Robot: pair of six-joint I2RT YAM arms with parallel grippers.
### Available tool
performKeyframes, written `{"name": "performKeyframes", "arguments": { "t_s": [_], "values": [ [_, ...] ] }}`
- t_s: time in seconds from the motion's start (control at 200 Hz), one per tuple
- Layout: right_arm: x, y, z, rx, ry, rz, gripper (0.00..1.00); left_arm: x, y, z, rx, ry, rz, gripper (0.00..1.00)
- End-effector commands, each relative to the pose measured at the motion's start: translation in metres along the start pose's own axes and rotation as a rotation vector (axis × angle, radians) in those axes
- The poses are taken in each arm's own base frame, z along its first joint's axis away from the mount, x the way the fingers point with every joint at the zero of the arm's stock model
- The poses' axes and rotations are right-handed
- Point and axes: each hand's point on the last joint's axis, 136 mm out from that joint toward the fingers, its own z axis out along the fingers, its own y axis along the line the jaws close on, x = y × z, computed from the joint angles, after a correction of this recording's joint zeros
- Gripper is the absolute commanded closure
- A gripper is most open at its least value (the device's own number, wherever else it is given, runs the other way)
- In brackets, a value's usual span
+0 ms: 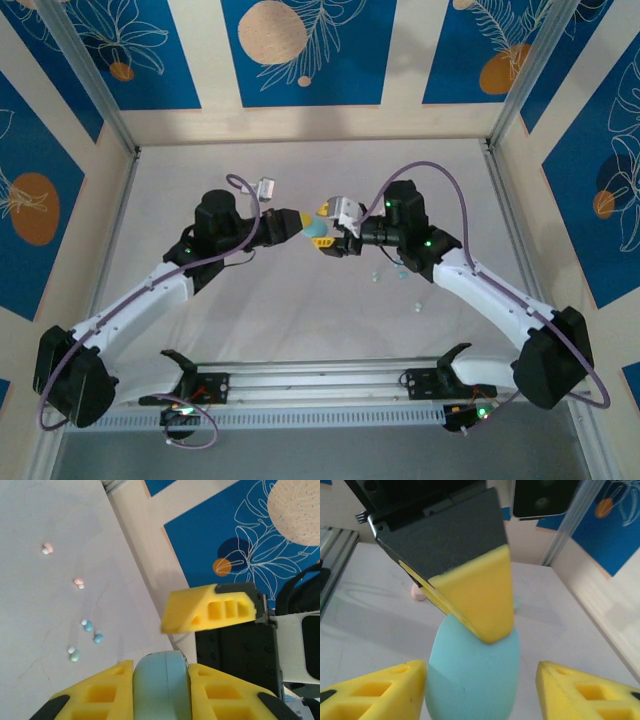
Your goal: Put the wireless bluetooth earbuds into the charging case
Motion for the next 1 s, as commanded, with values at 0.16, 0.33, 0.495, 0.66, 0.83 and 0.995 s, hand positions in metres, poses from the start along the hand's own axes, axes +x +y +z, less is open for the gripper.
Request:
{"name": "performKeyframes", "arguments": {
  "t_s": [0.16,0.33,0.495,0.66,0.83,0.995],
  "values": [
    [0.002,-0.004,-0.027,-0.025,-0.108,0.067,0.34,-0.020,-0.012,-0.019,-0.010,-0.139,-0.107,0.85],
    [-0.011,-0.004,-0.018,-0.035,-0.144,0.035,0.34,-0.018,-0.010,-0.017,-0.007,-0.131,-0.159,0.85],
    [-0.024,-0.005,0.000,-0.054,-0.163,0.001,0.35,-0.016,-0.010,-0.015,0.001,-0.127,-0.178,0.85],
    [-0.029,-0.007,0.009,-0.077,-0.168,0.006,0.39,-0.016,-0.013,-0.016,0.012,-0.131,-0.183,0.85],
    [-0.026,-0.006,0.011,-0.086,-0.150,0.013,0.47,-0.015,-0.014,-0.018,0.013,-0.131,-0.179,0.84],
    [-0.018,-0.007,0.009,-0.082,-0.122,0.033,0.48,-0.015,-0.016,-0.020,0.022,-0.137,-0.178,0.84]
  ]
}}
